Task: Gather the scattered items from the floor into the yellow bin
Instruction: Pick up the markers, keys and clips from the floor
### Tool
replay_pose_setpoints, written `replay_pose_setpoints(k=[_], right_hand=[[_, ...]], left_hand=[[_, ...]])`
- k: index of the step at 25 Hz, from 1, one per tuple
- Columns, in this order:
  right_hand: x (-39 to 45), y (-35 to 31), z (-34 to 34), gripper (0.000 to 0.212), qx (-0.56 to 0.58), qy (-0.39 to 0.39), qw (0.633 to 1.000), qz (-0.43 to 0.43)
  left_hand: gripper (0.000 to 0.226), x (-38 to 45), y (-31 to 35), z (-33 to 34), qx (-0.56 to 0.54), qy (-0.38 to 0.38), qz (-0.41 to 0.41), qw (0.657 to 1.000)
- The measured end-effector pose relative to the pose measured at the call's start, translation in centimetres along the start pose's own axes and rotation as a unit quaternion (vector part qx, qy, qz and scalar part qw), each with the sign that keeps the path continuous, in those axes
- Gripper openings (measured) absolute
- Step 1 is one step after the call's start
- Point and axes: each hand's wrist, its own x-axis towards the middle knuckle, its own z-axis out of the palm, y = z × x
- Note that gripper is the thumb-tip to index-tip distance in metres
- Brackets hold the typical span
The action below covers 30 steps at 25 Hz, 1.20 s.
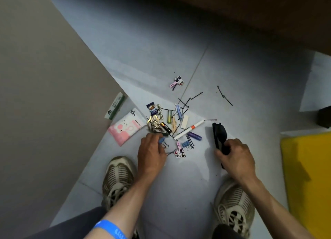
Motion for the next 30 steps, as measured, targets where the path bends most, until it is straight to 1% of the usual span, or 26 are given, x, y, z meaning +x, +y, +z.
replay_pose_setpoints(k=[2,3,4,5,6,8,10,11,12,13,14,15,16,17,18,19,20,21,22,23,24,26,27,28,30], right_hand=[[0.7,-0.3,-0.2,0.054,-0.104,0.034,0.994,0.002],[0.9,-0.7,-0.3,0.057,-0.141,0.063,0.988,-0.015],[1.2,-1.2,-0.1,0.056,-0.159,0.093,0.982,-0.046],[1.5,-2.0,0.1,0.051,-0.159,0.115,0.977,-0.090],[1.9,-2.9,0.5,0.043,-0.144,0.115,0.973,-0.137],[2.7,-5.0,1.5,0.030,-0.103,0.059,0.969,-0.219],[3.4,-6.1,2.7,0.030,-0.120,0.006,0.956,-0.269],[3.8,-6.1,3.1,0.029,-0.134,0.002,0.949,-0.284],[4.2,-5.9,3.3,0.026,-0.118,0.003,0.950,-0.289],[4.3,-5.6,3.4,0.019,-0.069,-0.001,0.958,-0.279],[4.3,-5.3,3.4,0.011,0.007,-0.011,0.969,-0.247],[4.3,-5.0,3.3,0.008,0.100,-0.033,0.977,-0.185],[4.5,-5.0,3.2,0.010,0.210,-0.064,0.970,-0.103],[4.5,-5.0,3.0,0.014,0.323,-0.100,0.941,-0.018],[4.3,-5.1,2.8,0.018,0.426,-0.134,0.893,0.052],[4.1,-5.2,2.5,0.022,0.506,-0.161,0.841,0.102],[3.9,-5.3,2.1,0.023,0.562,-0.180,0.796,0.134],[3.7,-5.6,1.6,0.023,0.597,-0.190,0.764,0.153],[3.6,-6.0,1.0,0.020,0.619,-0.190,0.745,0.161],[3.4,-6.5,0.5,0.017,0.632,-0.186,0.736,0.158],[3.1,-7.1,0.0,0.014,0.632,-0.178,0.740,0.144],[2.6,-8.6,-1.0,0.007,0.604,-0.157,0.775,0.099],[2.3,-9.2,-1.5,0.004,0.595,-0.150,0.785,0.076],[2.1,-9.7,-1.8,0.003,0.590,-0.148,0.792,0.055],[1.7,-10.6,-2.1,0.006,0.570,-0.150,0.807,0.022]], left_hand=[[0.039,0.2,-0.5,-0.2,0.027,-0.004,0.039,0.999],[0.039,0.3,-0.6,-0.3,0.038,-0.002,0.049,0.998],[0.036,0.5,-0.5,-0.4,0.046,0.005,0.061,0.997],[0.032,0.7,-0.1,-0.3,0.049,0.010,0.083,0.995],[0.029,1.0,0.6,0.0,0.049,0.009,0.113,0.992],[0.025,1.7,2.6,0.9,0.044,-0.011,0.148,0.988],[0.021,2.6,4.2,1.8,0.038,-0.036,0.120,0.991],[0.020,3.1,4.7,2.2,0.044,-0.048,0.094,0.993],[0.019,3.6,4.9,2.4,0.056,-0.056,0.072,0.994],[0.018,3.8,4.9,2.6,0.069,-0.062,0.061,0.994],[0.019,3.9,4.9,2.7,0.080,-0.068,0.058,0.993],[0.021,4.0,5.0,2.7,0.092,-0.074,0.063,0.991],[0.023,4.0,5.2,2.7,0.102,-0.079,0.071,0.989],[0.025,4.1,5.4,2.7,0.113,-0.085,0.077,0.987],[0.025,4.2,5.6,2.7,0.118,-0.094,0.074,0.986],[0.021,4.3,5.9,2.7,0.107,-0.100,0.058,0.988],[0.015,4.4,6.1,2.8,0.069,-0.104,0.021,0.992],[0.009,4.6,6.4,2.7,0.000,-0.111,-0.037,0.993],[0.010,4.8,6.7,2.7,-0.098,-0.118,-0.107,0.982],[0.015,4.9,6.9,2.6,-0.207,-0.129,-0.172,0.954],[0.020,5.0,7.1,2.4,-0.315,-0.141,-0.218,0.913],[0.028,4.9,7.0,2.0,-0.472,-0.181,-0.249,0.826],[0.027,4.8,7.0,1.7,-0.517,-0.203,-0.251,0.792],[0.023,4.7,6.9,1.6,-0.542,-0.214,-0.252,0.772],[0.025,4.7,6.6,1.8,-0.562,-0.193,-0.255,0.763]])
